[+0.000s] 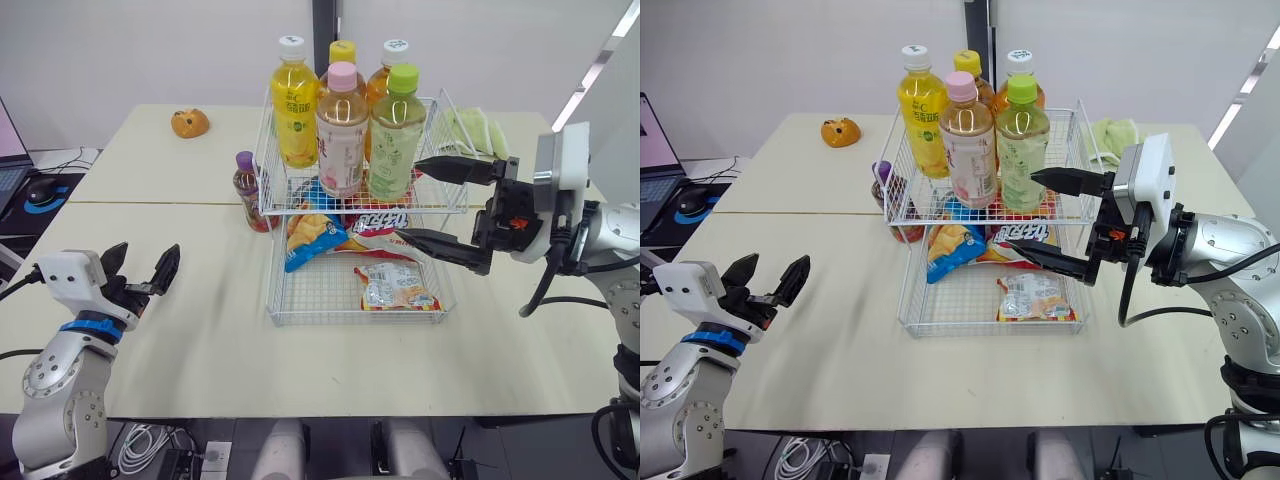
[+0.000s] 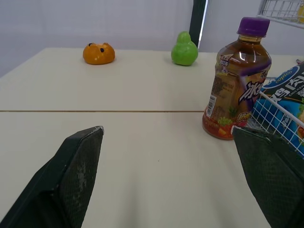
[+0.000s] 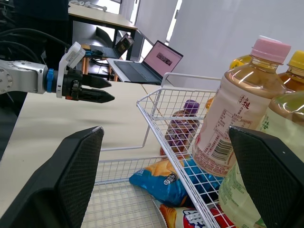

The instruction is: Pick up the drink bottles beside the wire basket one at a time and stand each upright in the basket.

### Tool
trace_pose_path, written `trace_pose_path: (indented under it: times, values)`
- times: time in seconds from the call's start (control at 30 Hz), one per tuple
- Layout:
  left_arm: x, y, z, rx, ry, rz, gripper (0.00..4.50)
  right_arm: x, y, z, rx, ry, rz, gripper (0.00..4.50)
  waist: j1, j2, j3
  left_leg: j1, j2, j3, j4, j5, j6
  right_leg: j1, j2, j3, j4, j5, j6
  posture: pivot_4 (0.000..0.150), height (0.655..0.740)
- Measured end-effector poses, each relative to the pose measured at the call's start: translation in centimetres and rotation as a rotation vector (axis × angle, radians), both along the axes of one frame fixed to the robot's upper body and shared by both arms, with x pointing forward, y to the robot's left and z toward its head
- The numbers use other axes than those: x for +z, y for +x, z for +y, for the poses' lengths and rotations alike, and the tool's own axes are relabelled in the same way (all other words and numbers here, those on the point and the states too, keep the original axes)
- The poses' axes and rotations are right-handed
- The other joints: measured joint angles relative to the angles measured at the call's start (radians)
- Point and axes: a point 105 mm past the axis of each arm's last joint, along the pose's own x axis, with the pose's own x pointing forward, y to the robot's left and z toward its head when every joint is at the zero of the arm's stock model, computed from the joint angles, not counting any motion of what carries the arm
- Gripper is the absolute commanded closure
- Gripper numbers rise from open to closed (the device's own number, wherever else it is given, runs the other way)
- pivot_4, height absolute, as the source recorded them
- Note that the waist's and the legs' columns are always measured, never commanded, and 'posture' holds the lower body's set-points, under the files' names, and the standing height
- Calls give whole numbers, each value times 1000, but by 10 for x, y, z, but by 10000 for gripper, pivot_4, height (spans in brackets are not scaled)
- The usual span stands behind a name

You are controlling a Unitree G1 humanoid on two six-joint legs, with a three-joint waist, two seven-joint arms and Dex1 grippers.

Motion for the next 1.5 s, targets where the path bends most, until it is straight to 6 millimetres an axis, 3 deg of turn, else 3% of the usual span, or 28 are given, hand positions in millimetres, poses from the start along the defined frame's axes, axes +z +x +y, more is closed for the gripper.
trace_pose_path:
  times: [0.2,0.4,0.5,0.93,1.13,1.5]
  values:
    - [7,8,-7,-23,25,-9,179,0,0,0,1,0,-3,0,0,0,0,0,0,0,0,0,0,0,0,0,0,0,0,1500,7400]
    - [51,35,-31,-110,51,-115,179,-1,0,0,0,-3,-3,0,3,0,0,0,-1,0,0,0,0,0,0,0,-1,0,1,1500,7400]
    - [63,49,-47,-168,45,-134,179,0,0,0,-1,-4,-4,0,2,0,0,-1,-1,0,0,0,0,0,1,0,-1,0,1,1500,7400]
    - [58,107,-79,-224,85,-48,179,-2,1,2,-16,-12,-7,0,1,0,0,-1,-2,-1,0,0,0,0,2,-1,-2,0,1,1500,7400]
    - [64,132,-90,-230,100,-61,179,-1,3,3,-29,-11,-12,0,2,0,0,-1,-3,-1,0,0,0,0,2,-1,-2,0,1,1500,7400]
    - [65,156,-97,-240,117,-59,179,0,3,3,-44,-7,-16,0,-1,0,0,-1,-3,-1,0,0,0,0,2,-2,-1,1,1,1500,7400]
